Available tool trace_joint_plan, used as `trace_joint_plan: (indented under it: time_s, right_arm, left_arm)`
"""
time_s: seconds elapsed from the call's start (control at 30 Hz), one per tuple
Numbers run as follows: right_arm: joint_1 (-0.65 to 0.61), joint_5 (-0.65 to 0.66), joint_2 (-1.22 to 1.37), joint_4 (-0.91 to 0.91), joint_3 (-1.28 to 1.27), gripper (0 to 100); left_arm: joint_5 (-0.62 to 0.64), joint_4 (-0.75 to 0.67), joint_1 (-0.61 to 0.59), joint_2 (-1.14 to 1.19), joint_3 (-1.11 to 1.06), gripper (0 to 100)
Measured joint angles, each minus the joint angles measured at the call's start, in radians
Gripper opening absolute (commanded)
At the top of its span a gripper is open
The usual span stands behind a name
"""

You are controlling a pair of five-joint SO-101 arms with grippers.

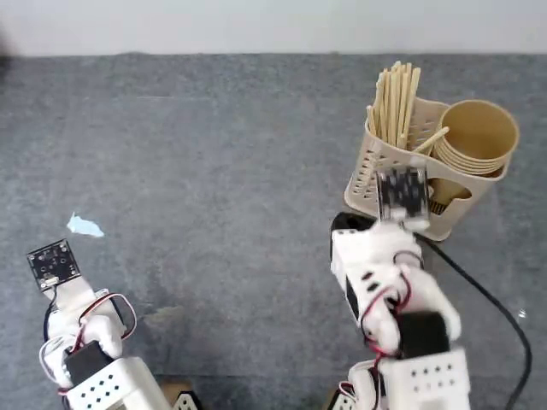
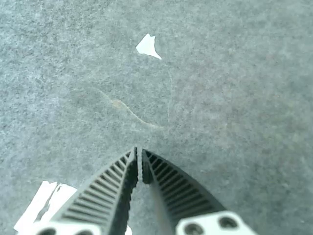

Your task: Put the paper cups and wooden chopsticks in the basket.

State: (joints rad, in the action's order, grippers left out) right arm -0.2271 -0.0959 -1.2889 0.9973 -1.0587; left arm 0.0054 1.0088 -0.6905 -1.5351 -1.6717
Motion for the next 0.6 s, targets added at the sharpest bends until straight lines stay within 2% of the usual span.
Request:
trace_joint_plan:
  time_s: [0.23,0.5,0.6]
  right_arm:
    - [0.008,-0.006,-0.239,-0.1,-0.282,0.8]
    - [0.006,-0.006,-0.5,-0.106,-0.512,0.8]
    - [0.008,-0.009,-0.509,-0.106,-0.551,0.8]
  left_arm:
    - [0.0,0.0,0.0,0.0,0.0,1]
    - [0.0,0.0,0.0,0.0,0.0,1]
    - [0.0,0.0,0.0,0.0,0.0,1]
